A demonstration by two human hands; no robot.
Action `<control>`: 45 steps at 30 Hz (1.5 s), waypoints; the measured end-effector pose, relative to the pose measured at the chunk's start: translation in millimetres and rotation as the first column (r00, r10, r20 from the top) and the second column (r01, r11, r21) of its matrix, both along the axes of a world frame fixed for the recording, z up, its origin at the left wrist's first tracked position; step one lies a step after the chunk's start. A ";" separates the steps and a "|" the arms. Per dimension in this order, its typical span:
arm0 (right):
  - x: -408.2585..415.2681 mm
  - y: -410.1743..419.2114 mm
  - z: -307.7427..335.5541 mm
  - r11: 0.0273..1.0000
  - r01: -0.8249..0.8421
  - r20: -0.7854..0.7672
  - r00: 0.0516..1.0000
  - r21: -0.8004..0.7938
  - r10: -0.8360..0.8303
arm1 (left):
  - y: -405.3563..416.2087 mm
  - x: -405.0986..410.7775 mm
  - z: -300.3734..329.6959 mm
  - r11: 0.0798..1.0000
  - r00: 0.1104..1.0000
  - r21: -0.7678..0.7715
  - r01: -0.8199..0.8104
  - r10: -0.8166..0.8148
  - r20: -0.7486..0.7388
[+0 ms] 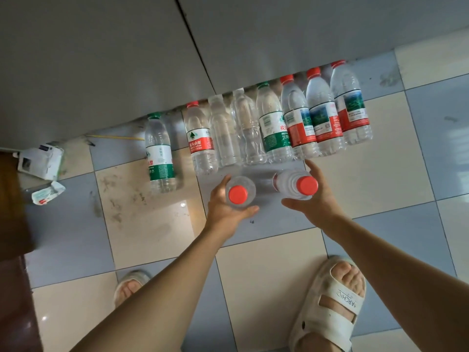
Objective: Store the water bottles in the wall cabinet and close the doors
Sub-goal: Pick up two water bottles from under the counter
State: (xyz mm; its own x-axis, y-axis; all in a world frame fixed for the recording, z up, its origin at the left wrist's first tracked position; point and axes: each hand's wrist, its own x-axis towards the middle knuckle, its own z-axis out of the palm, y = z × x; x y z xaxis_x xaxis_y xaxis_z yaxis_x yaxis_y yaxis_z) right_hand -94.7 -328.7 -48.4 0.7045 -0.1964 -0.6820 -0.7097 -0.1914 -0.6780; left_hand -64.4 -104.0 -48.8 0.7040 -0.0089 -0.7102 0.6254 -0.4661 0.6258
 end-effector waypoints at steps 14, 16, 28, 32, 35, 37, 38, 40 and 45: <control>0.1 4.0 20.1 0.992 0.012 0.051 0.999 0.122 -0.018 | -6.6 2.8 27.4 0.992 0.992 -0.086 -0.096 0.103 0.076; 1.1 3.3 45.6 0.992 0.007 0.054 0.998 0.126 -0.014 | -5.3 7.2 52.4 0.991 0.992 -0.097 -0.092 0.100 0.081; 56.7 18.9 275.3 0.985 -0.136 0.194 0.974 0.106 0.114 | 11.0 43.7 286.4 0.954 0.968 -0.246 -0.170 0.208 0.138; 78.2 35.9 385.7 0.979 -0.187 0.259 0.953 0.085 0.160 | 26.8 58.0 396.1 0.945 0.952 -0.282 -0.165 0.227 0.204; 90.2 49.6 473.1 0.975 -0.219 0.311 0.930 0.043 0.195 | 40.4 67.3 481.6 0.937 0.930 -0.306 -0.167 0.253 0.266; 98.1 62.6 532.8 0.975 -0.221 0.350 0.916 0.029 0.198 | 54.4 71.2 537.5 0.925 0.911 -0.344 -0.159 0.272 0.311; 102.1 69.8 561.8 0.973 -0.227 0.369 0.908 0.029 0.201 | 62.4 73.9 565.4 0.921 0.898 -0.356 -0.158 0.284 0.336; 109.7 83.8 619.3 0.974 -0.222 0.403 0.896 0.041 0.188 | 77.9 80.8 618.8 0.916 0.868 -0.371 -0.151 0.302 0.394; 125.6 132.8 752.2 0.963 -0.259 0.540 0.822 0.075 0.179 | 124.4 106.3 752.8 0.913 0.760 -0.402 -0.066 0.307 0.573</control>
